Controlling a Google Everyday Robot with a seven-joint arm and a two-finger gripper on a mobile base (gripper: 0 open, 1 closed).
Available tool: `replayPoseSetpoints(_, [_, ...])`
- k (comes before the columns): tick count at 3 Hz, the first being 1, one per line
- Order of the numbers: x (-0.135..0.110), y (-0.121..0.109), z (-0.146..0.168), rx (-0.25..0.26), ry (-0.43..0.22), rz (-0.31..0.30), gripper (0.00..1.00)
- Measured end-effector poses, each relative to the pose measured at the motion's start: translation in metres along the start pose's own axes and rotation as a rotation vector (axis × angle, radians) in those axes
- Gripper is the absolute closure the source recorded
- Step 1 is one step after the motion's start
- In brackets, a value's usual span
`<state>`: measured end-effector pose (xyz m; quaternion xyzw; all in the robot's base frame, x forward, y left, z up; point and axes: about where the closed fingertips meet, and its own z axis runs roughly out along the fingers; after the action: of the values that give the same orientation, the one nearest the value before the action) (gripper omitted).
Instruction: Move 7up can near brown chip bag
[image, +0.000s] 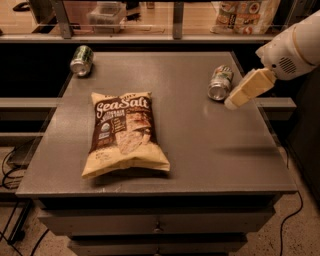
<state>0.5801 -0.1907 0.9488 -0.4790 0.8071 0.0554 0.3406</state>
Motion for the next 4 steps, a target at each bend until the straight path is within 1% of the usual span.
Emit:
replayPoseSetpoints(1, [-0.016, -0.011, 0.027, 0.013, -0.075, 0.051, 0.0])
replayPoseSetpoints(2, [-0.022, -0.025, 0.05, 0.049, -0.128, 0.13, 0.0])
replayPoseSetpoints(3, [-0.026, -0.046, 0.073, 0.081, -0.189, 0.226, 0.0])
replayPoseSetpoints(4, [-0.026, -0.046, 0.072, 0.081, -0.189, 0.226, 0.0])
